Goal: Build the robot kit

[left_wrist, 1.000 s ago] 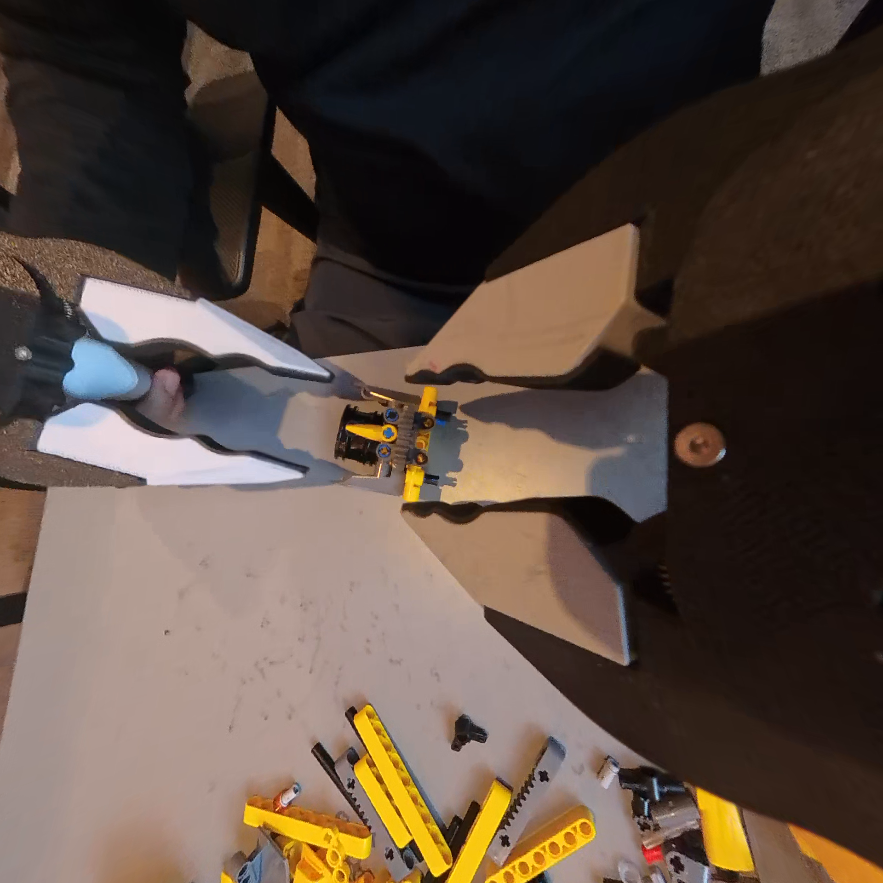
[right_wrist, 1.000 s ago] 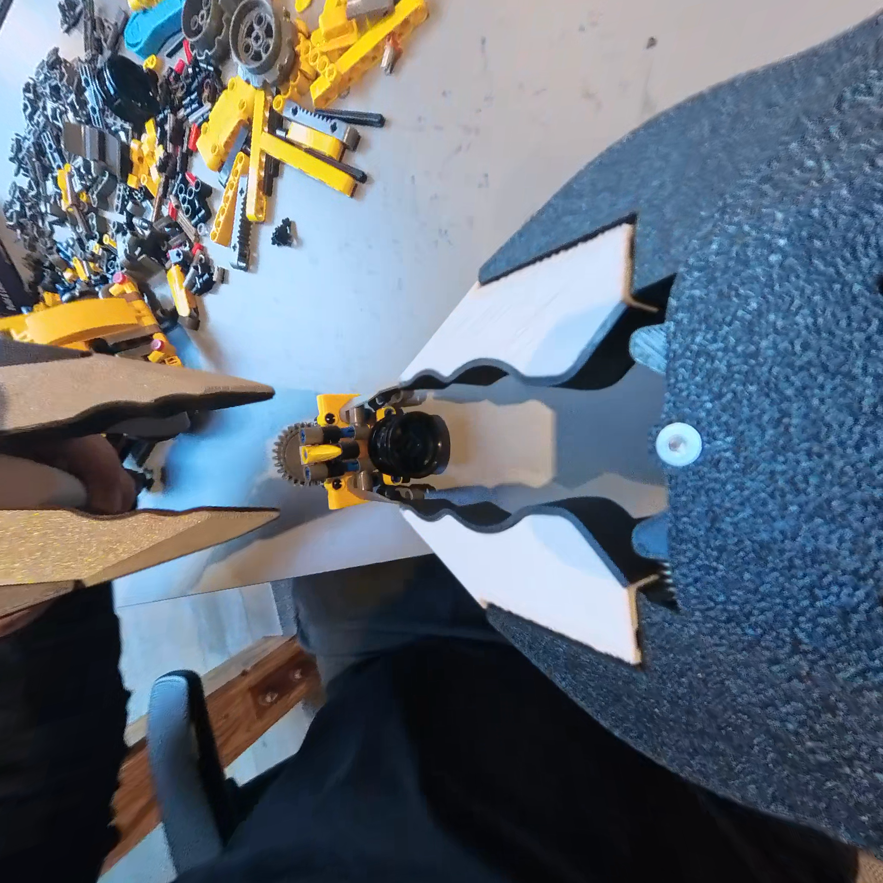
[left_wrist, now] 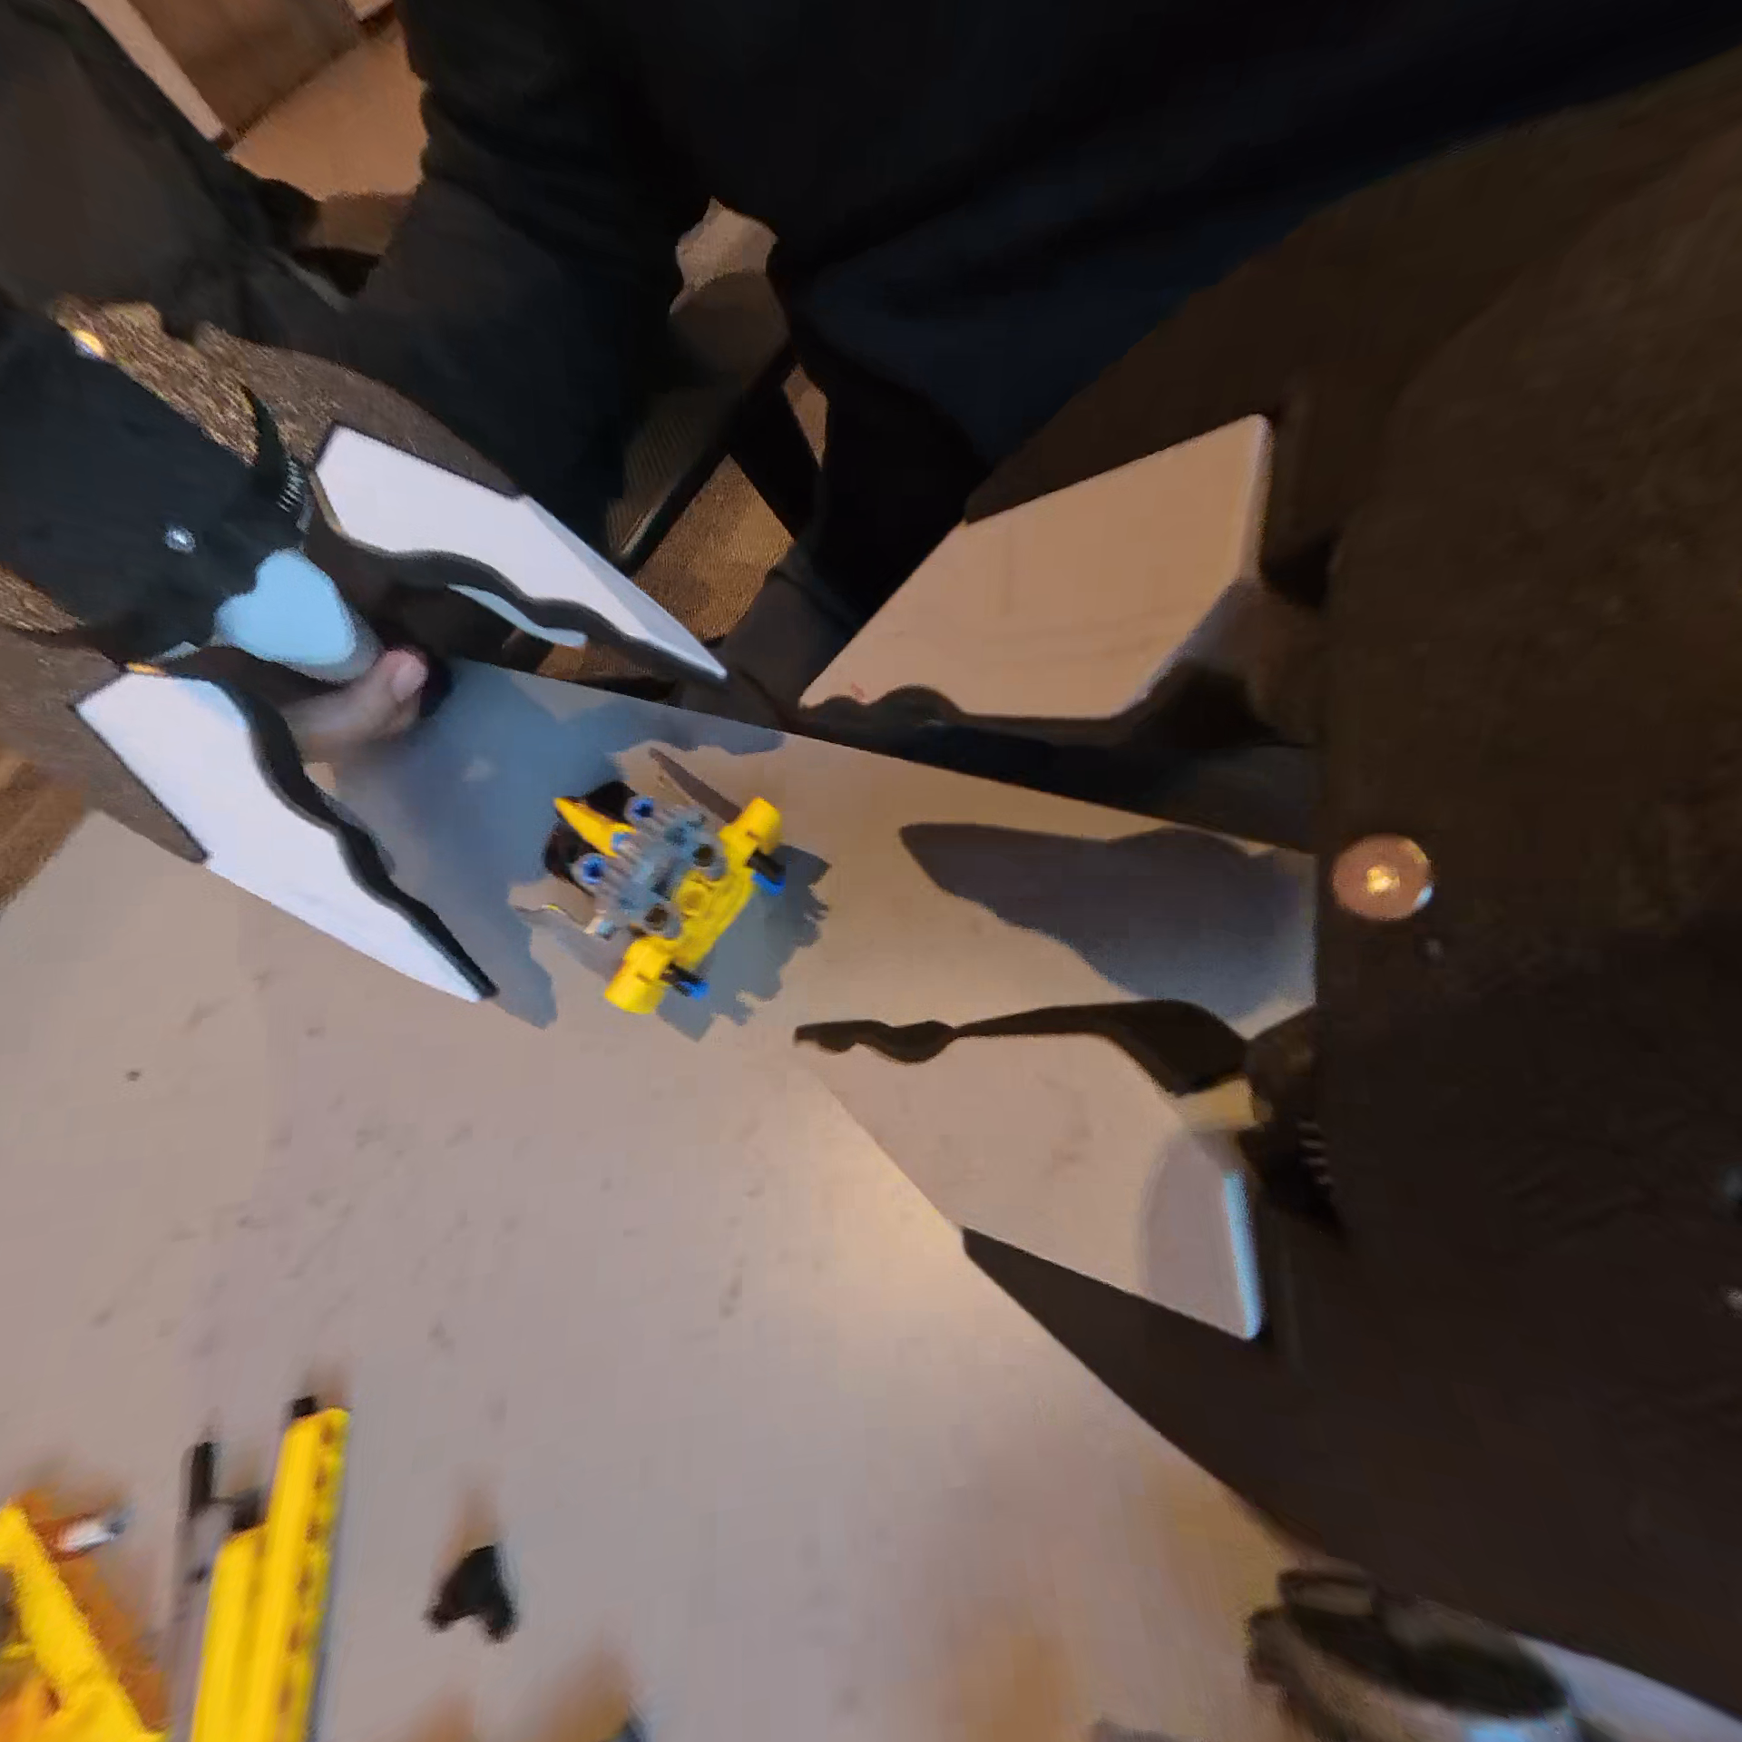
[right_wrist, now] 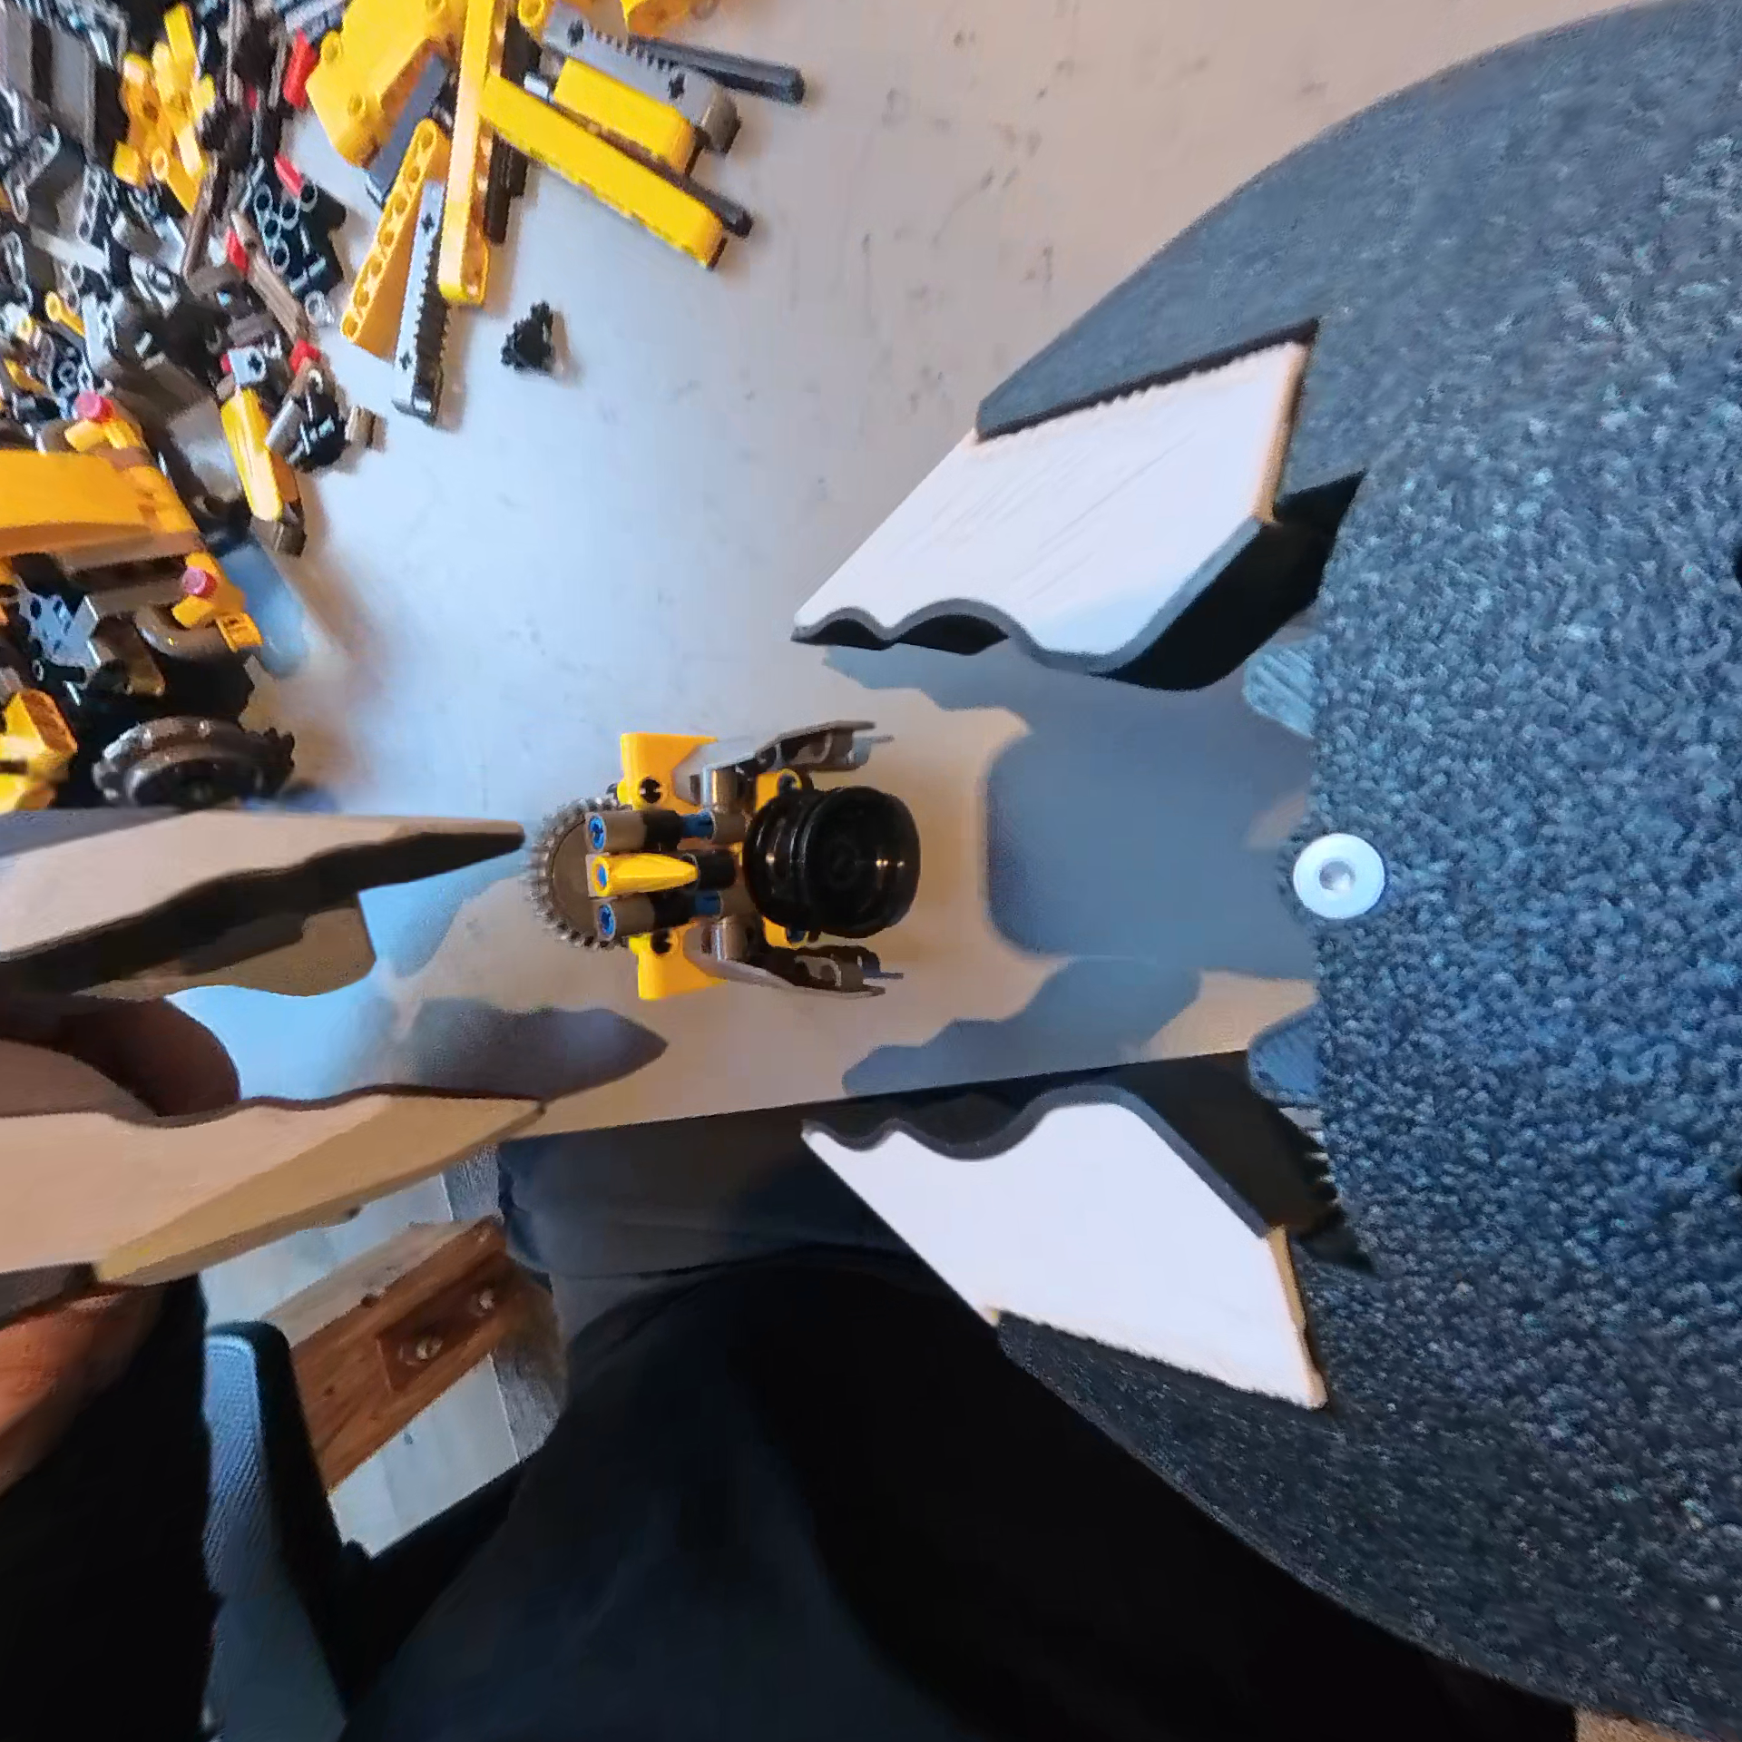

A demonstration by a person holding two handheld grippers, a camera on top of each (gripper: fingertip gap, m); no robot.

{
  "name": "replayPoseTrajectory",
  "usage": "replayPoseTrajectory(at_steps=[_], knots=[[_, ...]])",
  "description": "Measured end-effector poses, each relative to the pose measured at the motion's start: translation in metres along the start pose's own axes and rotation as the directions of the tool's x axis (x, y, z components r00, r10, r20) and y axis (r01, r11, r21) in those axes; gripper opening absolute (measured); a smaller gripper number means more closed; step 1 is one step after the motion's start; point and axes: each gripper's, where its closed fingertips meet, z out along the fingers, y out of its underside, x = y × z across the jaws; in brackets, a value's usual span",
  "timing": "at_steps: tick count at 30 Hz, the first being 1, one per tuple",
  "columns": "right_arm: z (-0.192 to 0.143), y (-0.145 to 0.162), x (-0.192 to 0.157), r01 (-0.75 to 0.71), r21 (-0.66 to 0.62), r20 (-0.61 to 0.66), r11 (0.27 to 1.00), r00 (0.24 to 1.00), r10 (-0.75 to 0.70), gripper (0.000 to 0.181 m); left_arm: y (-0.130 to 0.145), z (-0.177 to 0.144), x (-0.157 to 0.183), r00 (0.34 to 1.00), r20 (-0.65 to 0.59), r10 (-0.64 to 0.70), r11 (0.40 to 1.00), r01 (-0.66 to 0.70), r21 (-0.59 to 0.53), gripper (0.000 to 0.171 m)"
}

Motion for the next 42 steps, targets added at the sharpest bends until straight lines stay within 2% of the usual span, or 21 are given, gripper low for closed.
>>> replayPoseTrajectory(at_steps=[5,8,11,16,23,42], knots=[[0.006,0.003,-0.005,-0.01,-0.041,0.041,0.999,0.999,0.012,0.096,0.024,0.002,-0.001,0.998,0.052,-0.027,1.0,0.028,-0.014,0.061],[0.008,0.003,-0.005,-0.027,-0.05,0.024,0.998,0.999,0.028,0.093,0.025,0.004,-0.01,0.988,0.155,0.015,1.0,-0.012,-0.015,0.057],[0.011,0.005,-0.008,-0.022,-0.063,0.016,0.998,1.0,0.023,0.093,0.02,0.008,-0.013,0.976,0.21,0.055,0.998,-0.051,-0.023,0.06],[0.015,0.01,-0.009,-0.008,-0.107,-0.025,0.994,1.0,0.005,0.093,0.008,0.017,-0.01,0.968,0.225,0.11,0.994,-0.108,-0.02,0.066],[0.015,0.013,-0.01,-0.011,-0.122,-0.058,0.992,0.998,0.004,0.092,0.008,0.024,-0.023,0.955,0.264,0.134,0.991,-0.127,-0.042,0.065],[0.018,0.021,-0.032,0.007,-0.134,-0.131,0.991,0.991,-0.025,0.096,0.001,0.007,-0.058,0.937,0.331,0.112,0.993,-0.114,-0.012,0.061]])
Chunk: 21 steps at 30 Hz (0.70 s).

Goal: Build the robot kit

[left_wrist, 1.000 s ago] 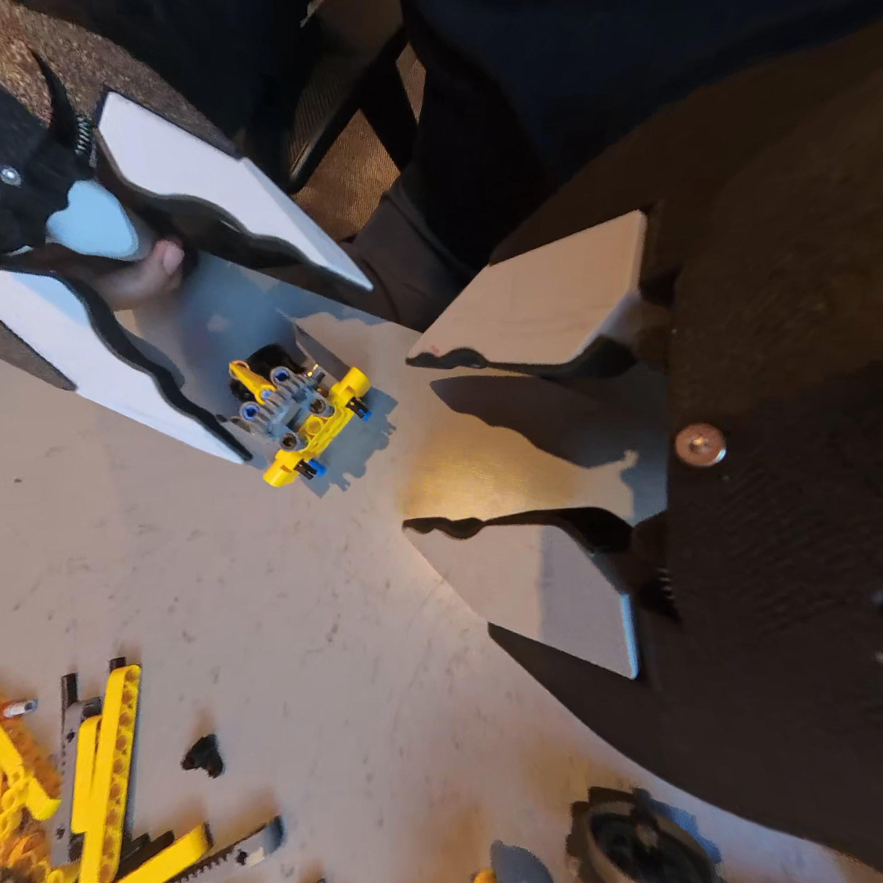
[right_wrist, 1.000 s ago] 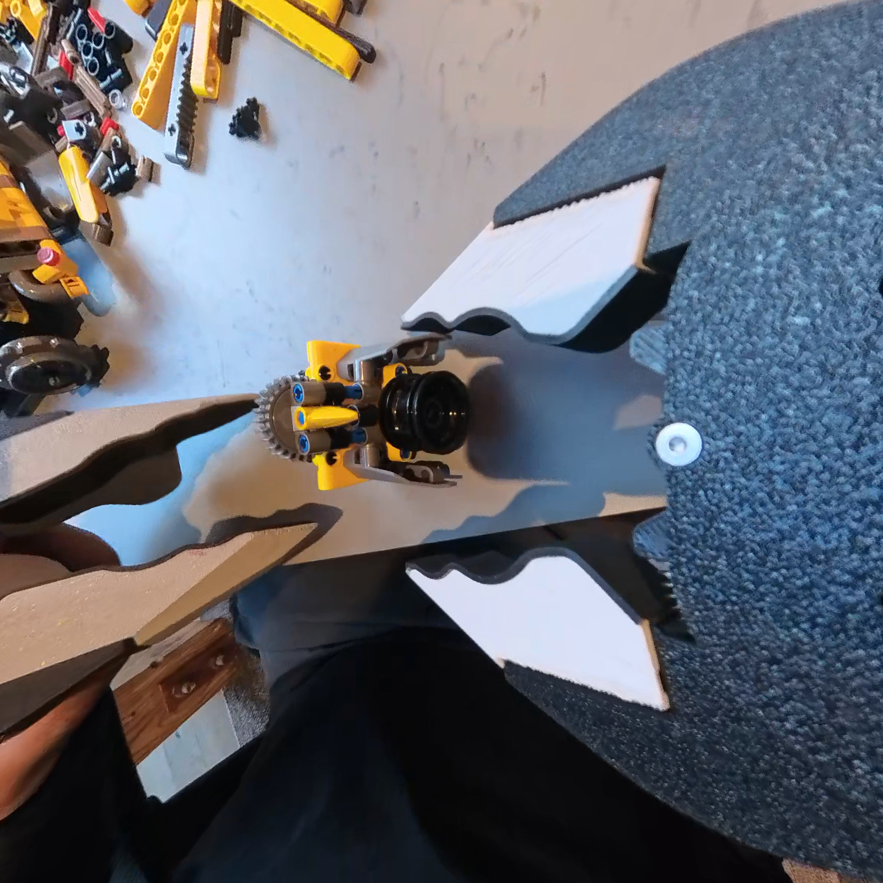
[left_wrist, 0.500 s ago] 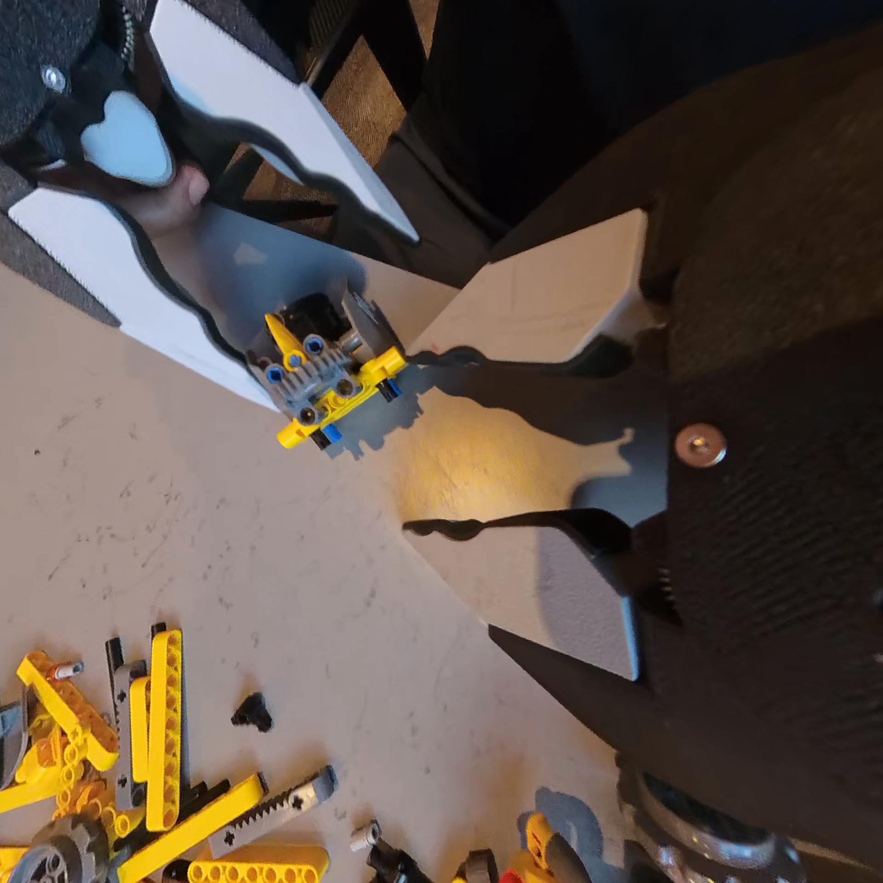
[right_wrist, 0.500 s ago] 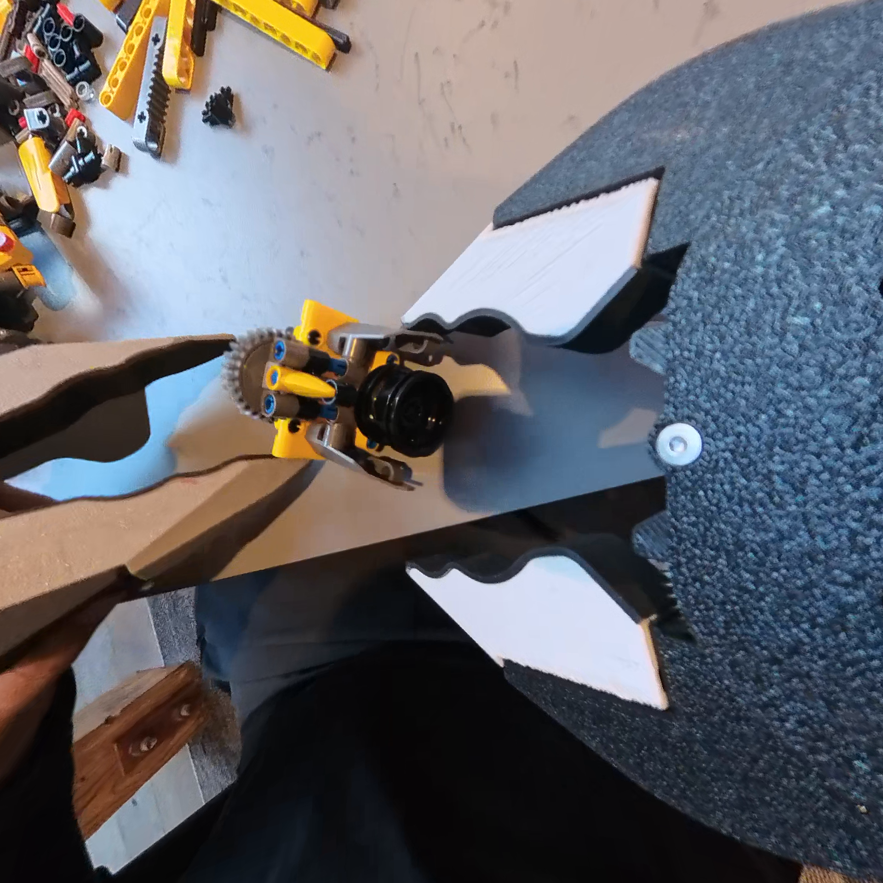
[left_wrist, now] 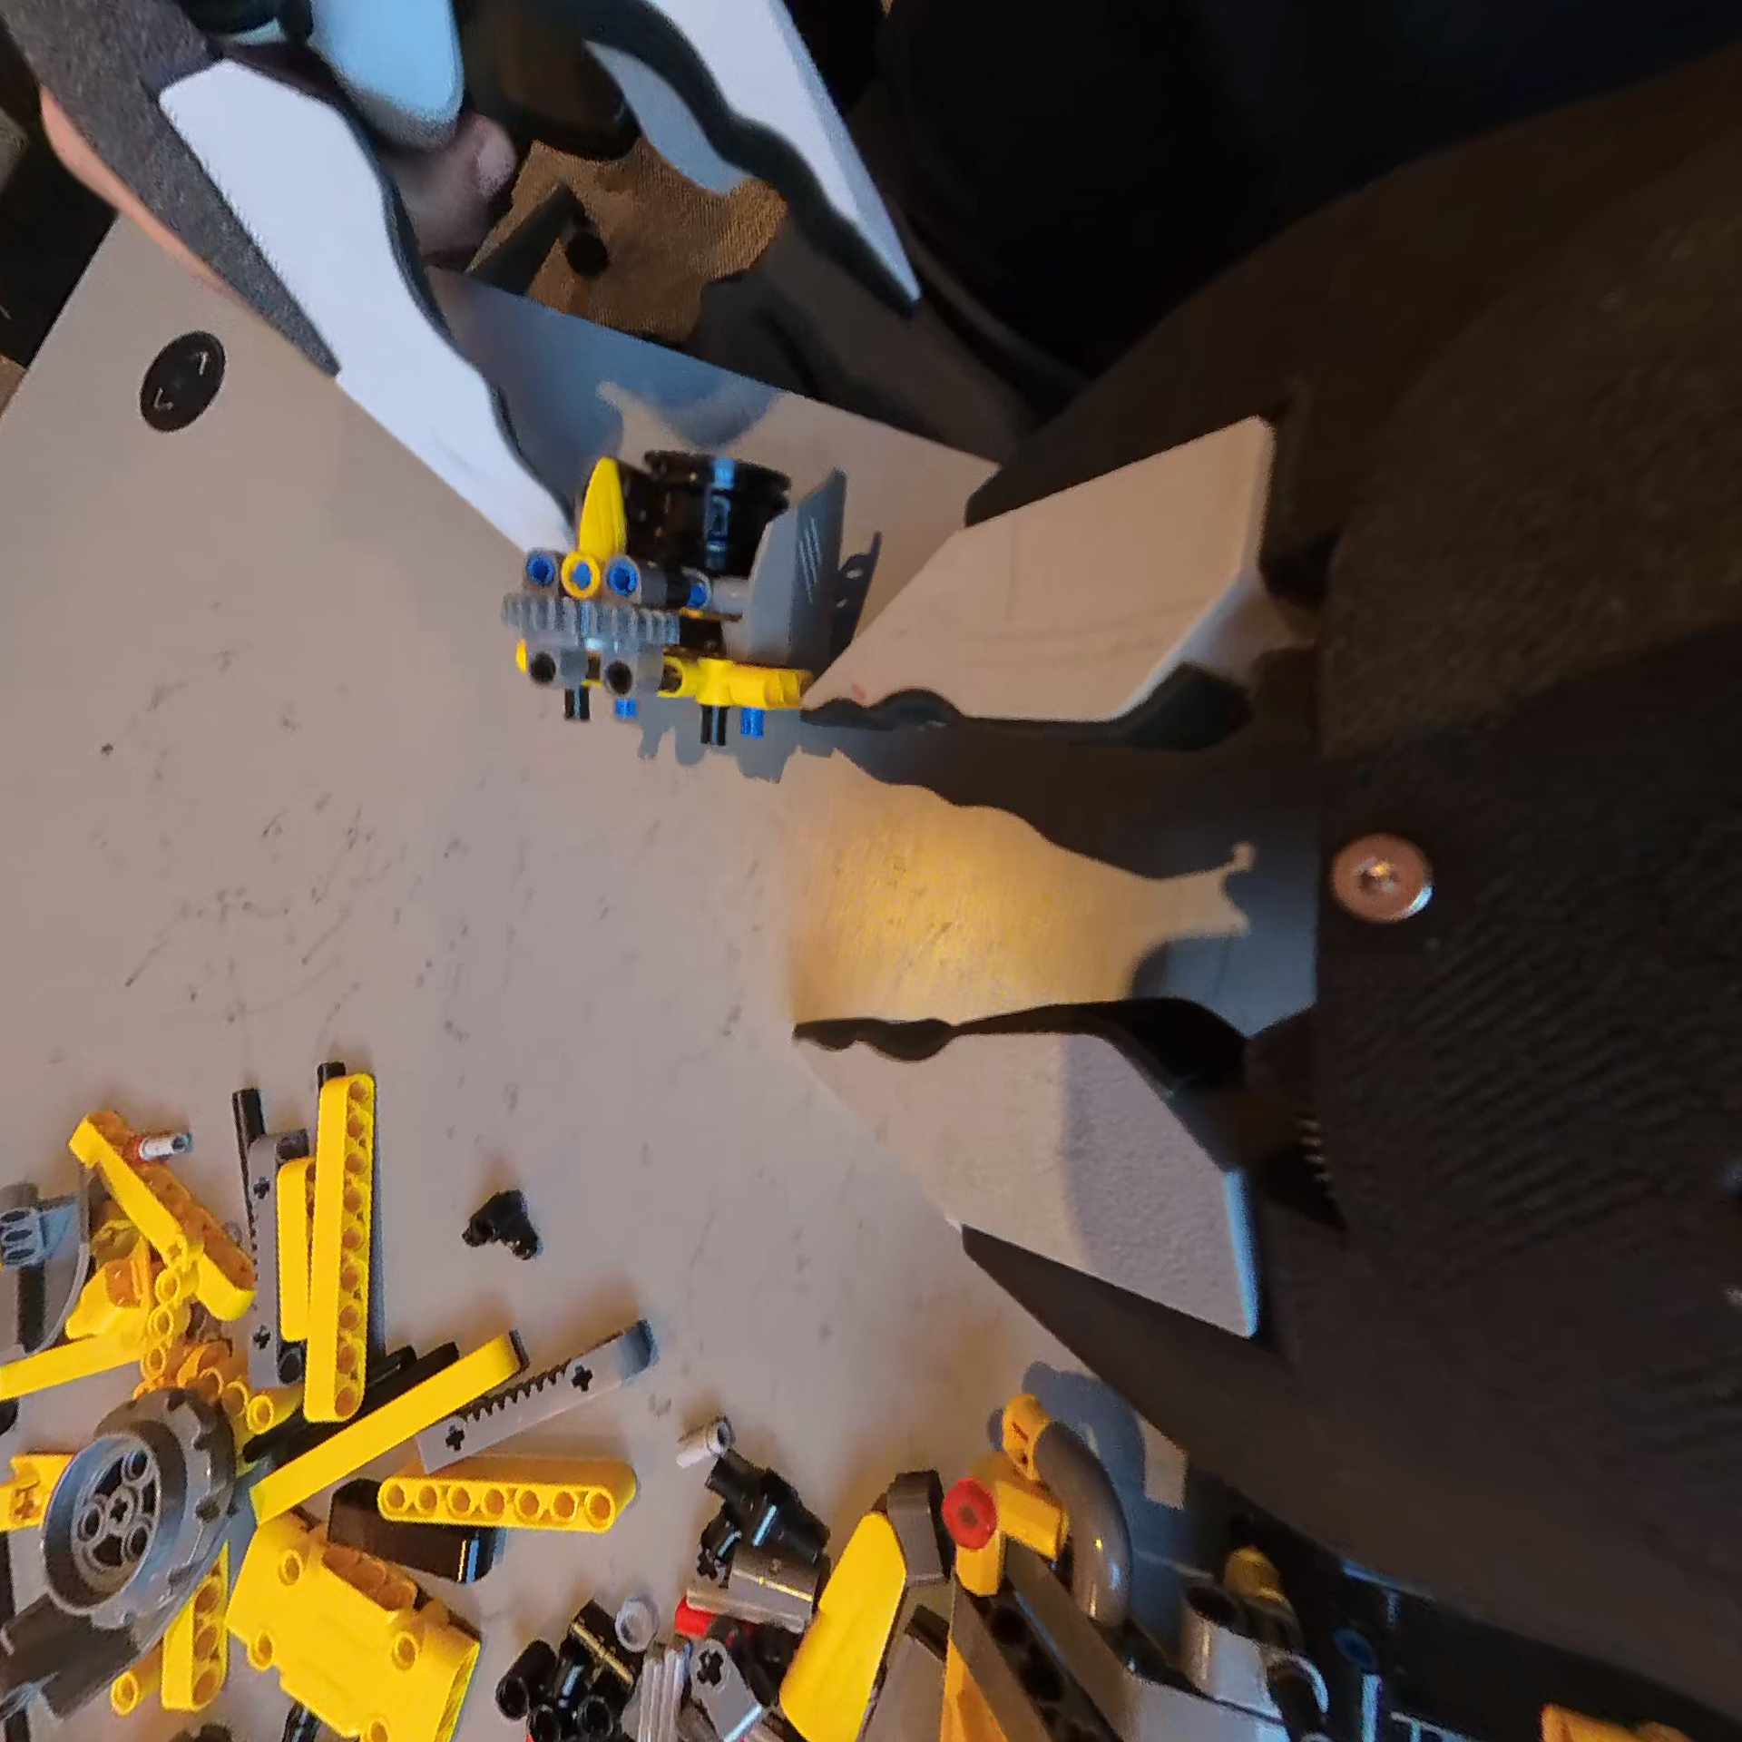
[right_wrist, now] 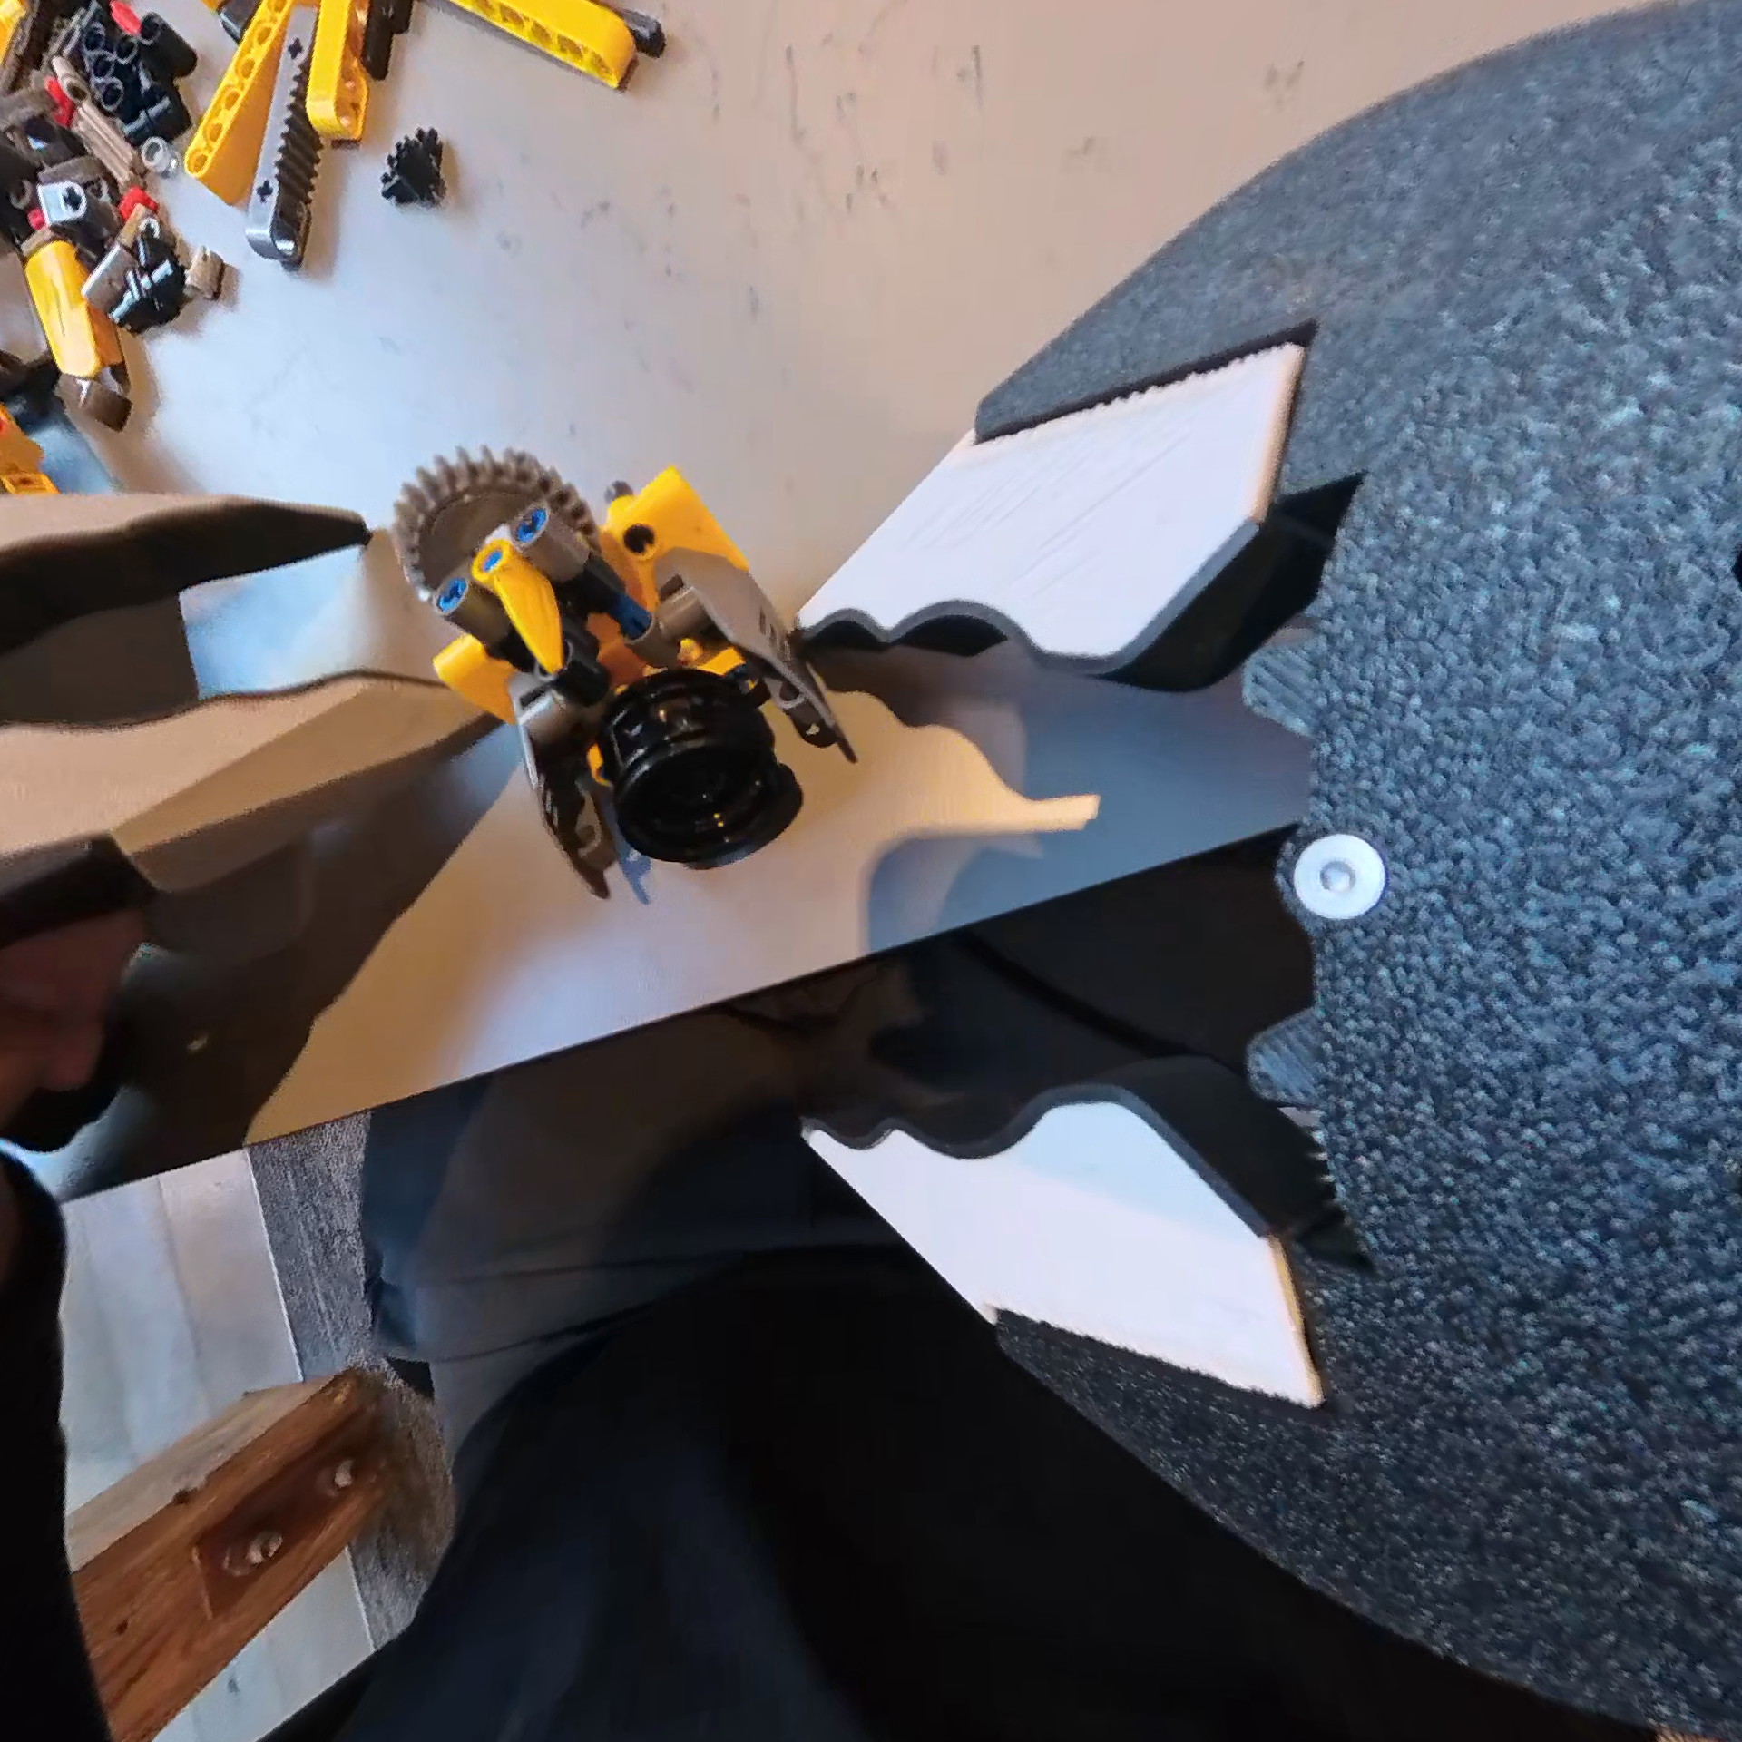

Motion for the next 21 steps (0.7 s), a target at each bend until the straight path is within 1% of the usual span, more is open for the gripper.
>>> replayPoseTrajectory(at_steps=[7,10,13,15,18,21], knots=[[0.0,-0.002,-0.015,0.001,0.01,0.028,1.0,1.0,-0.001,0.096,-0.004,0.0,-0.012,1.0,0.026,0.0,1.0,-0.001,0.014,0.061],[0.0,-0.002,-0.022,0.005,0.013,0.047,1.0,0.999,-0.006,0.096,-0.006,-0.006,-0.012,1.0,0.009,0.001,0.999,-0.001,0.038,0.061],[-0.005,0.0,-0.02,0.003,0.008,0.035,1.0,0.999,-0.004,0.095,-0.008,-0.015,-0.007,0.999,-0.055,-0.002,0.998,0.006,0.067,0.061],[-0.011,0.001,-0.015,-0.001,0.019,0.021,1.0,1.0,0.001,0.093,-0.008,-0.019,0.005,0.99,-0.14,0.022,0.996,-0.01,0.084,0.058],[-0.025,-0.002,-0.005,-0.015,0.069,0.007,0.997,1.0,0.015,0.087,-0.003,-0.022,0.018,0.974,-0.22,0.057,0.995,-0.038,0.09,0.059],[-0.038,-0.008,0.012,-0.007,0.122,-0.037,0.992,0.999,0.012,0.08,-0.003,-0.024,0.033,0.952,-0.292,0.093,0.992,-0.063,0.108,0.059]])
